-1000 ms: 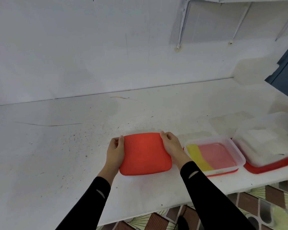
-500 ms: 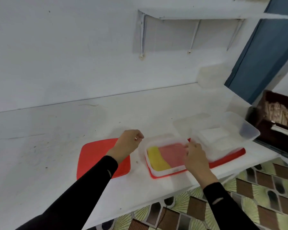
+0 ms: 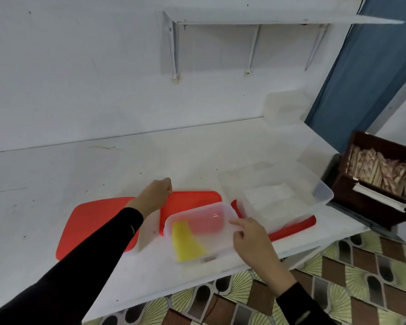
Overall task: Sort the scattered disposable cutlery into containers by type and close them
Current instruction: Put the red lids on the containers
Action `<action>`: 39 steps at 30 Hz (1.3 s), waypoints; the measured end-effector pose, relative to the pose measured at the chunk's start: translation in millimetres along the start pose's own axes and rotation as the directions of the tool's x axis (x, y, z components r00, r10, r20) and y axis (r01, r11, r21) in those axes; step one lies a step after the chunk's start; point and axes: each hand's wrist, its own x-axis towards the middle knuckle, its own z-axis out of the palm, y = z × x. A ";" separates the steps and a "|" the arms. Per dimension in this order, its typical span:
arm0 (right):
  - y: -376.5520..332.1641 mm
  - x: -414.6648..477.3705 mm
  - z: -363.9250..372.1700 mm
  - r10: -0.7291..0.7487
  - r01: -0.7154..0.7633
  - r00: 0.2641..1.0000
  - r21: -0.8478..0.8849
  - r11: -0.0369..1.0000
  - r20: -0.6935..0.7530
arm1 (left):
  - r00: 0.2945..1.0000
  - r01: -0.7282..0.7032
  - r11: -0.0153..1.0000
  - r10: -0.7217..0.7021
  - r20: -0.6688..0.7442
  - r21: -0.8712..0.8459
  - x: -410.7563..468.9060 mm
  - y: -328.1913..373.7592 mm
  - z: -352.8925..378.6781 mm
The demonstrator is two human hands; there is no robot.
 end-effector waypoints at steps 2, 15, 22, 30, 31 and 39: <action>3.5 7.5 3.8 -0.004 0.002 1.000 0.033 0.999 0.030 | 0.975 0.001 0.996 -0.021 -0.223 -0.090 -2.3 2.5 -8.9; 3.2 59.0 23.3 0.006 -0.078 0.992 0.591 0.803 0.124 | 0.828 -0.307 0.903 0.099 -0.551 -0.299 -151.9 27.6 70.7; 10.4 62.4 38.9 -0.072 -0.023 0.985 0.532 0.847 0.157 | 0.851 0.093 0.518 -0.484 -0.202 -0.850 -128.8 54.7 67.1; 17.8 59.7 46.0 -0.126 0.044 0.984 0.518 0.854 0.124 | 0.858 0.065 0.386 -0.493 -0.146 -0.920 -125.1 40.3 81.4; 18.3 60.6 46.6 -0.121 0.042 0.986 0.521 0.853 0.118 | 0.861 0.063 0.389 -0.487 -0.148 -0.919 -125.1 37.7 82.5; 14.9 68.4 52.5 -0.015 0.006 1.000 0.567 0.824 0.011 | 0.853 0.107 0.407 -0.506 -0.127 -0.907 -112.3 37.0 75.9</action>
